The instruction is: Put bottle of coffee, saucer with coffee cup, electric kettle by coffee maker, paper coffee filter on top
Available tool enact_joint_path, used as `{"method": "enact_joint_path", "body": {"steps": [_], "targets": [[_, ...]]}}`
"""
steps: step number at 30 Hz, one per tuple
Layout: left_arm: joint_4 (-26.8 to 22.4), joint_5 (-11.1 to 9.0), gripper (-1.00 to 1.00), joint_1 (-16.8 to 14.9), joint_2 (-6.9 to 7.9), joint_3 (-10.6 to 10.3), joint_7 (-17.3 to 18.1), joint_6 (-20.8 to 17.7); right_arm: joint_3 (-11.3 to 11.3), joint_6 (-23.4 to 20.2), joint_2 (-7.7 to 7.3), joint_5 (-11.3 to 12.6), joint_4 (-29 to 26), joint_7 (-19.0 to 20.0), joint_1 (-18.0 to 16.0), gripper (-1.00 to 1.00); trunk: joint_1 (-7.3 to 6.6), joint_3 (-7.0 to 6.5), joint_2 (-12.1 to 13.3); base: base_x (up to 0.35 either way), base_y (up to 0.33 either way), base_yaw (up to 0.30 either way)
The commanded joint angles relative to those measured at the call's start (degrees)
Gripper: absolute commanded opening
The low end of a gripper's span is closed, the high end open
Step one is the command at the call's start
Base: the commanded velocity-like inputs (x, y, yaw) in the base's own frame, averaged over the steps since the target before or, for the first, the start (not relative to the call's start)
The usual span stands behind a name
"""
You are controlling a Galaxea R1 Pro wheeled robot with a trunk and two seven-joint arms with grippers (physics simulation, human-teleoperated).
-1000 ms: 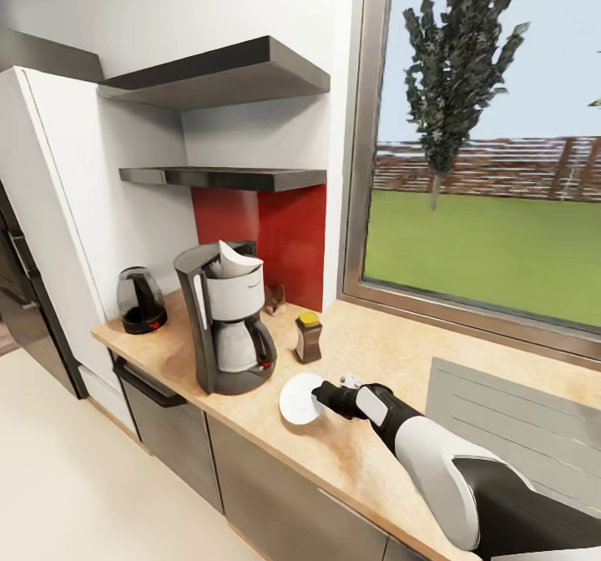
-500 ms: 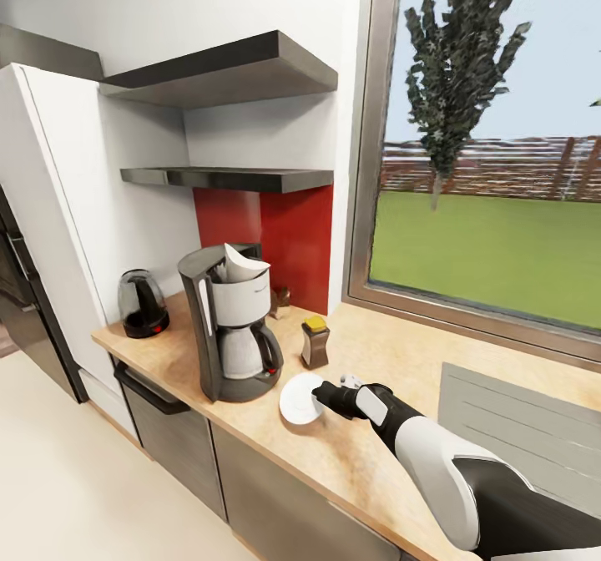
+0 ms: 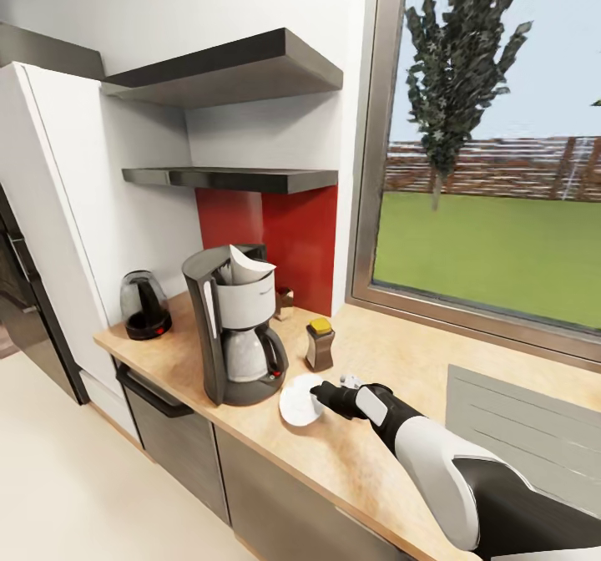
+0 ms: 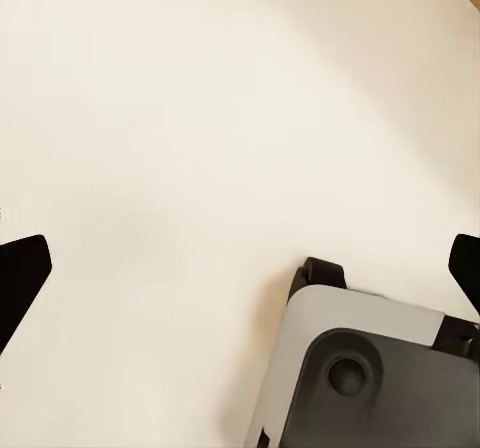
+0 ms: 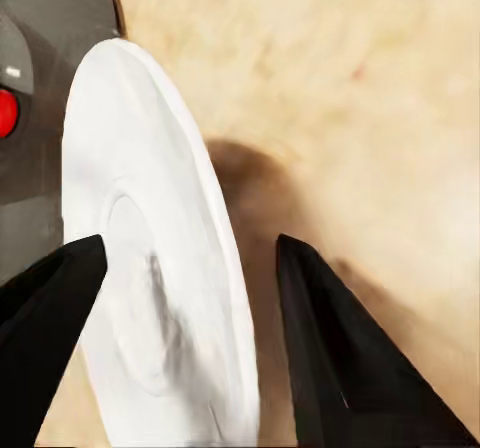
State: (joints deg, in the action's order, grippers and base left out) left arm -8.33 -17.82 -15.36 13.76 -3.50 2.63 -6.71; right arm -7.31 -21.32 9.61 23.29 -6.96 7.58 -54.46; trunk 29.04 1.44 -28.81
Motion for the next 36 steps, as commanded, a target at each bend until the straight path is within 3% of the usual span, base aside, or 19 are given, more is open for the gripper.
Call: {"method": "enact_joint_path", "body": {"steps": [1, 15, 23, 36], "targets": [[-0.07, -0.55, 1.0, -0.02, 0.04, -0.36, 0.09, -0.32, -0.47, -0.28, 0.03, -0.26, -0.07, 0.07, -0.04, 1.0, 0.03, 0.12, -0.11, 0.001, 0.001, 0.0], [-0.06, -0.5, 1.0, -0.02, -0.02, -0.42, 0.09, -0.24, -0.51, -0.29, -0.03, -0.26, -0.07, 0.07, -0.04, 1.0, 0.03, 0.12, -0.11, -0.008, -0.005, 0.0], [-0.1, -0.55, 1.0, -0.02, -0.05, -0.45, 0.13, -0.24, -0.51, -0.29, -0.03, -0.26, -0.09, 0.07, -0.04, 1.0, 0.03, 0.12, -0.11, -0.295, 0.022, 0.0], [-0.14, -0.81, 1.0, -0.02, 0.0, -0.38, 0.13, -0.24, -0.43, -0.3, 0.21, -0.29, -0.02, 0.07, -0.04, 1.0, 0.03, 0.12, -0.11, -0.298, 0.205, 0.0]]}}
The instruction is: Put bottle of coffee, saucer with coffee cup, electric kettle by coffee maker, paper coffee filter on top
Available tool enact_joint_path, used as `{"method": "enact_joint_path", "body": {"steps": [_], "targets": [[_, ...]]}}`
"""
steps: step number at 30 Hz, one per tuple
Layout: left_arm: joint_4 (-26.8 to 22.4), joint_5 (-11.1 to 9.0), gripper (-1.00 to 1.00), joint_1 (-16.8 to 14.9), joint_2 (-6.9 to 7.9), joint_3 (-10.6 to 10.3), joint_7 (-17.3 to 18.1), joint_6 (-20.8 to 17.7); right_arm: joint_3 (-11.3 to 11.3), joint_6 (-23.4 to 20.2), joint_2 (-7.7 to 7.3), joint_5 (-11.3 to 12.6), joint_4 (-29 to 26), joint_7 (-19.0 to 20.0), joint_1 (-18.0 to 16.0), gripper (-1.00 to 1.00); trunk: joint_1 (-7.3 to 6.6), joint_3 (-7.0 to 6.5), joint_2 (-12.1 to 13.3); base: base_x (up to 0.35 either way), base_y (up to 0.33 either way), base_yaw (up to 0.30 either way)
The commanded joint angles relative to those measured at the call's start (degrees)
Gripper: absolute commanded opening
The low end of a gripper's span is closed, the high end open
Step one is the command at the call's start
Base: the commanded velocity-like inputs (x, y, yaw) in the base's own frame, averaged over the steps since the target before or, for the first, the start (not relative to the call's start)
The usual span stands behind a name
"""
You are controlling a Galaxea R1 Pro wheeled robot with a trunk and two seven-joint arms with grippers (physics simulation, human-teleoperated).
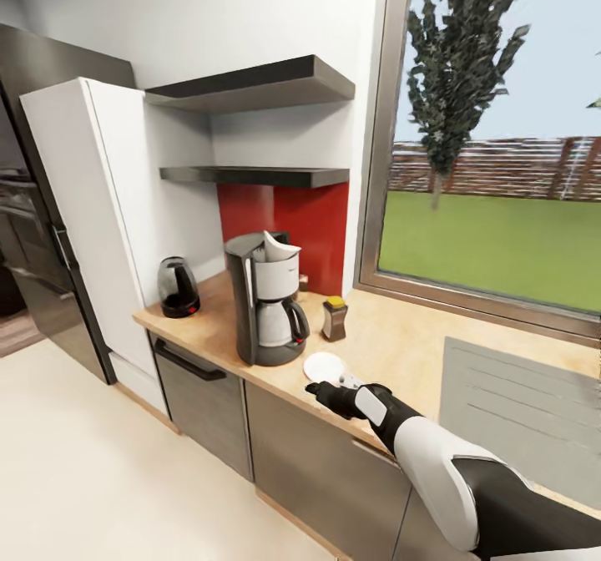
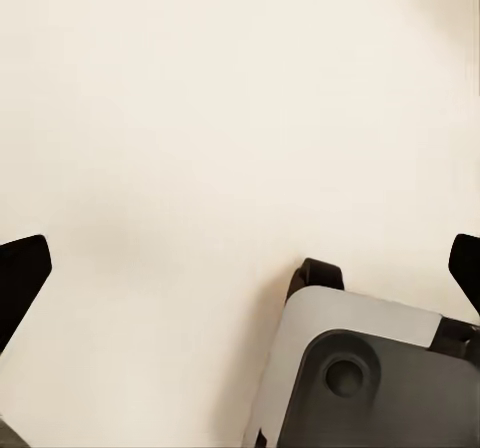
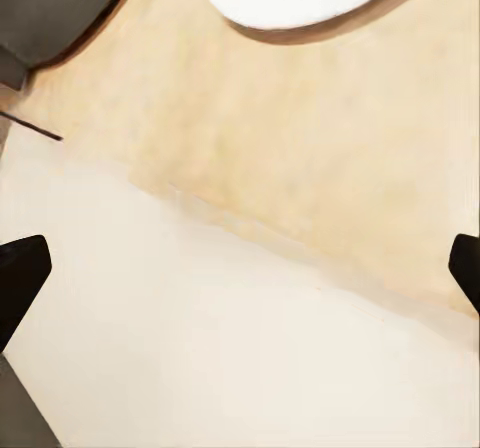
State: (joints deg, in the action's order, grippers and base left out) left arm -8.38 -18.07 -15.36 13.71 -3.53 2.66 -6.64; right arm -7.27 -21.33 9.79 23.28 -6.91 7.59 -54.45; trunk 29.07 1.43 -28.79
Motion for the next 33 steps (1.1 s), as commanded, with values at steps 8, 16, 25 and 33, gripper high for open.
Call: {"method": "enact_joint_path", "body": {"steps": [8, 16, 25, 33], "targets": [[-0.54, -0.28, 1.0, -0.09, 0.09, -0.76, 0.19, -0.3, -0.46, -0.39, 0.21, -0.52, 0.78, 0.2, -0.04, 1.0, 0.0, 0.13, -0.13, -0.279, 0.235, 0.0], [-0.86, 1.47, 1.0, -0.19, 0.21, -1.03, 0.31, -0.38, 0.04, -0.07, 0.21, -2.66, 5.23, -0.19, 4.53, 1.0, 0.0, 0.13, -0.13, -0.147, 0.116, 0.0], [-0.87, 10.31, 1.0, -0.13, -3.03, -0.43, 0.24, 0.26, 0.48, 15.18, -1.82, -16.69, 5.41, -5.7, 23.95, 1.0, 0.0, 0.13, -0.13, -0.003, 0.002, 0.0], [1.49, 10.32, 1.0, 0.02, -4.18, -0.35, 0.32, 10.31, 0.48, 21.74, -9.64, -24.35, 5.42, -9.05, 31.95, 1.0, 0.0, 0.13, -0.13, 0.0, 0.0, 0.0]]}}
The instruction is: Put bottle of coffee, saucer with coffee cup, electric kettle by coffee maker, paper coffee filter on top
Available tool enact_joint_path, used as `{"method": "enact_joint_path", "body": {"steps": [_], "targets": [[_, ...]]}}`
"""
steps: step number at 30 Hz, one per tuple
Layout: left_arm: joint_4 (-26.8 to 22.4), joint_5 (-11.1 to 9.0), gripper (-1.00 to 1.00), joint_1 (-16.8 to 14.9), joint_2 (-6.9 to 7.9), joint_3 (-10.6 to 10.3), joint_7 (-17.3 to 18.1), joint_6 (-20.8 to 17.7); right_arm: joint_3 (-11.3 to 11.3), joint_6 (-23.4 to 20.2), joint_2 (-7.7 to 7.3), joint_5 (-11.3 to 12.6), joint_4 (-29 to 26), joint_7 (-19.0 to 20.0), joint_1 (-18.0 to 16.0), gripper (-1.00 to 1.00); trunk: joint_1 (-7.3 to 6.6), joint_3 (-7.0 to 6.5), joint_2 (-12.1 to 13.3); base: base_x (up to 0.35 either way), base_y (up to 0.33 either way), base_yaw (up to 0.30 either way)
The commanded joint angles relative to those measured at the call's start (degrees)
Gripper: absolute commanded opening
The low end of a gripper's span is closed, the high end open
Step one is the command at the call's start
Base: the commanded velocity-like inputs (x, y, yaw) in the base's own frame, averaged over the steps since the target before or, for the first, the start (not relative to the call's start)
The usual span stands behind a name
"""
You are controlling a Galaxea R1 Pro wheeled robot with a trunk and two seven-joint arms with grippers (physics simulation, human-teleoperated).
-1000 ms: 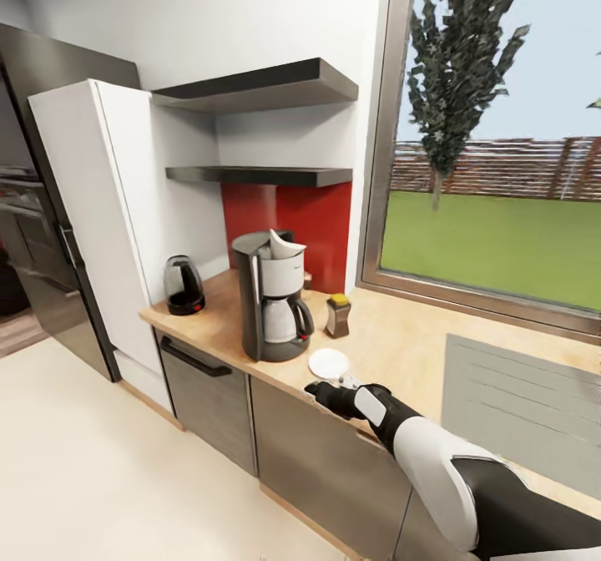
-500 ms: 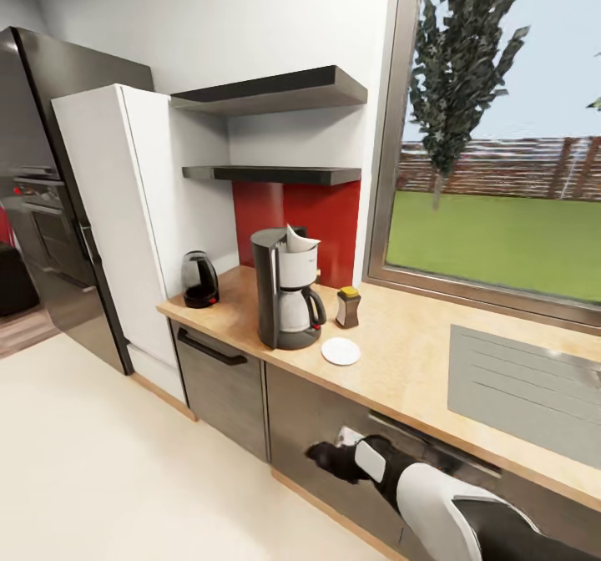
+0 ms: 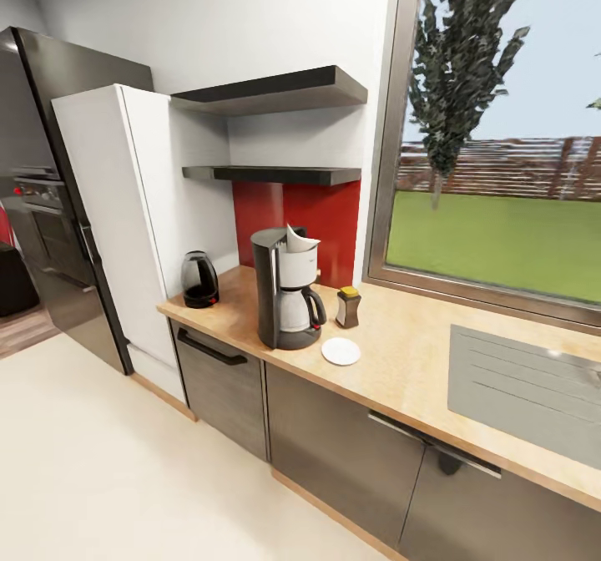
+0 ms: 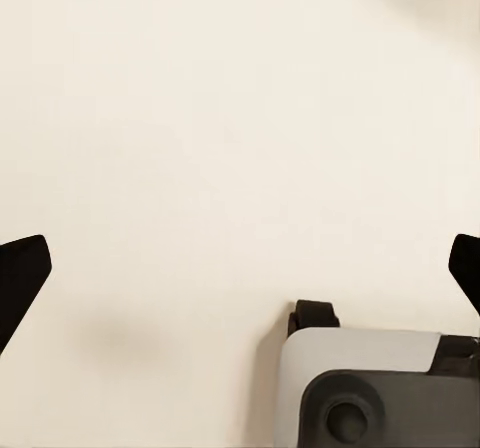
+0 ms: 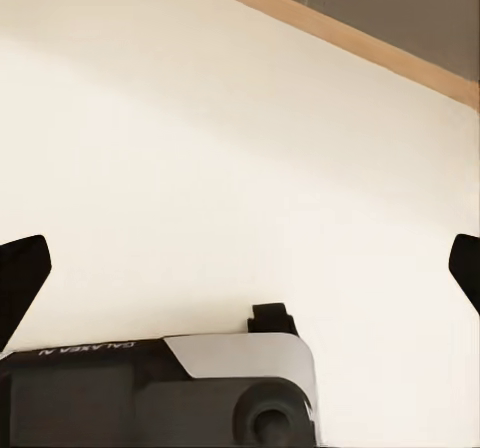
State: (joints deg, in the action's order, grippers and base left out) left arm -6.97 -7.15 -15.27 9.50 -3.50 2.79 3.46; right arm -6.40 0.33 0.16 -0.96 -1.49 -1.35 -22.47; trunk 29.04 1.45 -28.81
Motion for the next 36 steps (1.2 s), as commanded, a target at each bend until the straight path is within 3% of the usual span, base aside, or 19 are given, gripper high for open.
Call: {"method": "enact_joint_path", "body": {"steps": [1, 7, 22, 36], "targets": [[0.35, -0.59, 1.0, -0.06, 0.01, -0.37, 0.19, 0.52, -0.38, 1.16, -0.54, -0.23, 0.0, -0.15, 0.61, 1.0, 0.03, 0.12, -0.11, 0.0, 0.0, 0.0], [0.89, -0.65, 1.0, 0.8, 0.08, -0.37, 0.11, 1.0, -0.41, 4.91, -1.1, -0.46, -0.12, -0.04, 2.92, 1.0, 0.03, 0.12, -0.11, 0.0, 0.0, 0.0], [0.82, -1.11, 1.0, 1.21, -0.51, -0.26, 0.18, 1.95, -0.54, 4.77, -1.14, -0.23, -0.17, -0.01, 3.05, 1.0, 0.03, 0.11, -0.11, 0.0, 0.0, -0.006], [0.82, -1.2, 1.0, 1.21, -0.8, -0.1, 0.2, 1.99, -0.54, 4.76, -1.12, -0.27, -0.08, 0.12, 3.05, 1.0, 0.03, 0.1, -0.11, 0.057, 0.22, -0.278]]}}
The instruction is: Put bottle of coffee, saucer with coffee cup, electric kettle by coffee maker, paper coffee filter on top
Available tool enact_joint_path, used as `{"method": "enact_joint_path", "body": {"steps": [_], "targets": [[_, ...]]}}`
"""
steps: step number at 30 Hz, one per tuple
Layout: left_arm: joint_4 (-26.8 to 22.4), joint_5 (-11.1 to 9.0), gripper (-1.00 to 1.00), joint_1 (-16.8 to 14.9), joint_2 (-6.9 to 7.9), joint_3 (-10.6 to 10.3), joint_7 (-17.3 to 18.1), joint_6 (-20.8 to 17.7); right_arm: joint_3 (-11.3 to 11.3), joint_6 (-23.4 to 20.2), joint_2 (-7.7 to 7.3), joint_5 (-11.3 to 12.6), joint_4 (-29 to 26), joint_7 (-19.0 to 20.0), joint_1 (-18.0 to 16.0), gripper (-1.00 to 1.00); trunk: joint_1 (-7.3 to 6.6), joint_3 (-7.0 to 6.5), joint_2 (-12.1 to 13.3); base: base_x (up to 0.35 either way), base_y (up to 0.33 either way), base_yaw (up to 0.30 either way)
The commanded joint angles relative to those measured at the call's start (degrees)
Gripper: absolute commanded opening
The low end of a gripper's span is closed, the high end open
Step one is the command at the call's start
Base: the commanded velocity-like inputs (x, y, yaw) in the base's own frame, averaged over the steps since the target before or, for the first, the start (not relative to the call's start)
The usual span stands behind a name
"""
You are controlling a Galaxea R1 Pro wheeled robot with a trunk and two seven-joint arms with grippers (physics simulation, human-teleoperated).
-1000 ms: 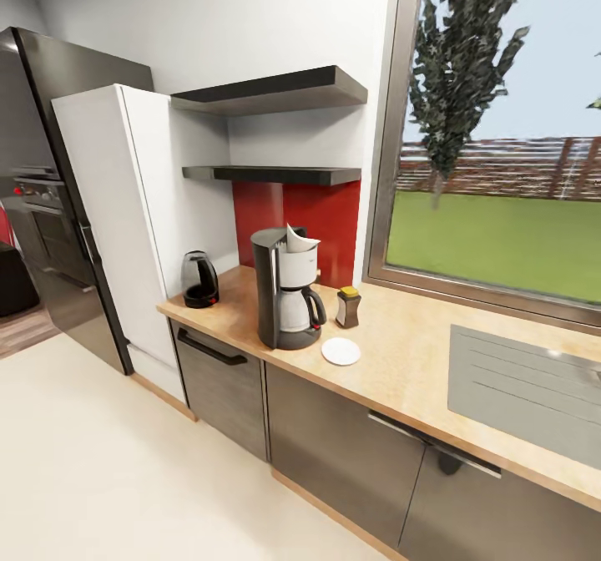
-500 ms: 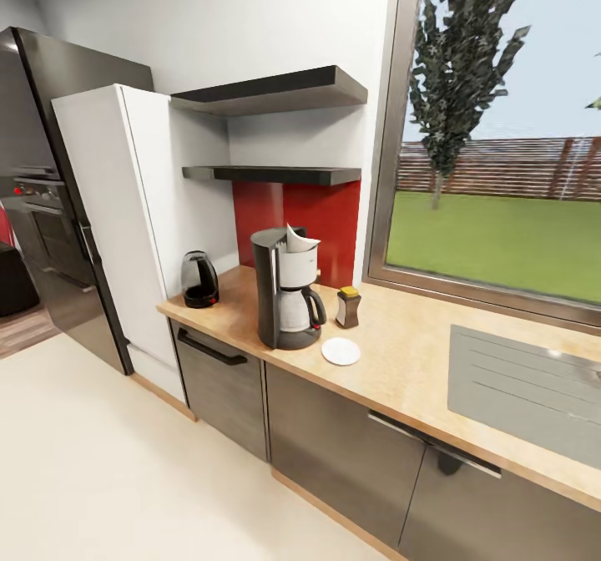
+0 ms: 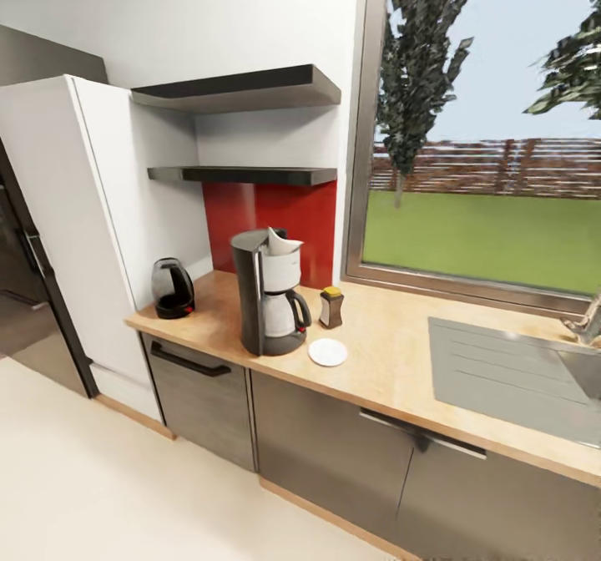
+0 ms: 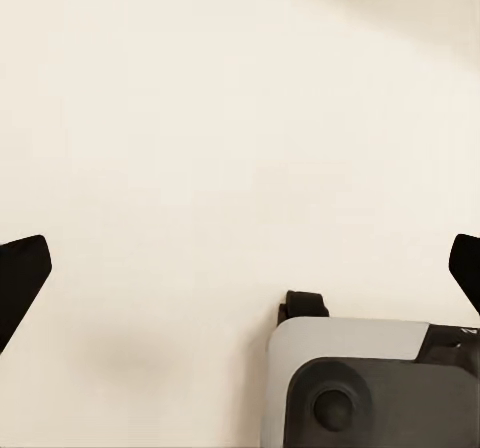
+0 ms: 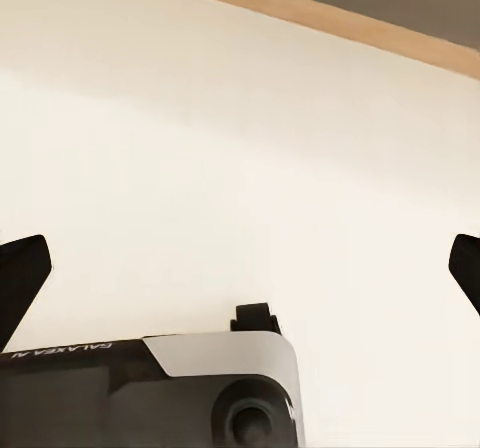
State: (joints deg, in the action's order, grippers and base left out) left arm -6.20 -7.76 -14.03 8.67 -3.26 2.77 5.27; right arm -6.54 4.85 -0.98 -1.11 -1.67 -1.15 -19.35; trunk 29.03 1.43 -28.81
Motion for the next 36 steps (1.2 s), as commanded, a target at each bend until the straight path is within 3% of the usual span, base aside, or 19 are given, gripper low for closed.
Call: {"method": "enact_joint_path", "body": {"steps": [1, 24, 36], "targets": [[0.05, -0.59, 1.0, -0.04, 0.03, -0.34, 0.22, 0.18, -0.4, 0.25, 0.02, -0.12, 0.11, -0.08, -0.08, 1.0, 0.04, 0.12, -0.11, 0.111, 0.305, -0.3], [0.05, -0.2, 1.0, -0.04, 0.11, -0.43, 0.29, 0.18, -0.35, 0.17, 0.1, -0.22, 0.01, 0.21, -0.08, 1.0, 0.04, 0.12, -0.11, 0.179, 0.298, -0.045], [0.01, -0.41, 1.0, -0.04, 0.11, -0.43, 0.24, 0.18, -0.37, 0.21, 0.1, -0.21, 0.0, 0.09, -0.08, 1.0, 0.04, 0.15, -0.11, 0.217, 0.287, -0.206]]}}
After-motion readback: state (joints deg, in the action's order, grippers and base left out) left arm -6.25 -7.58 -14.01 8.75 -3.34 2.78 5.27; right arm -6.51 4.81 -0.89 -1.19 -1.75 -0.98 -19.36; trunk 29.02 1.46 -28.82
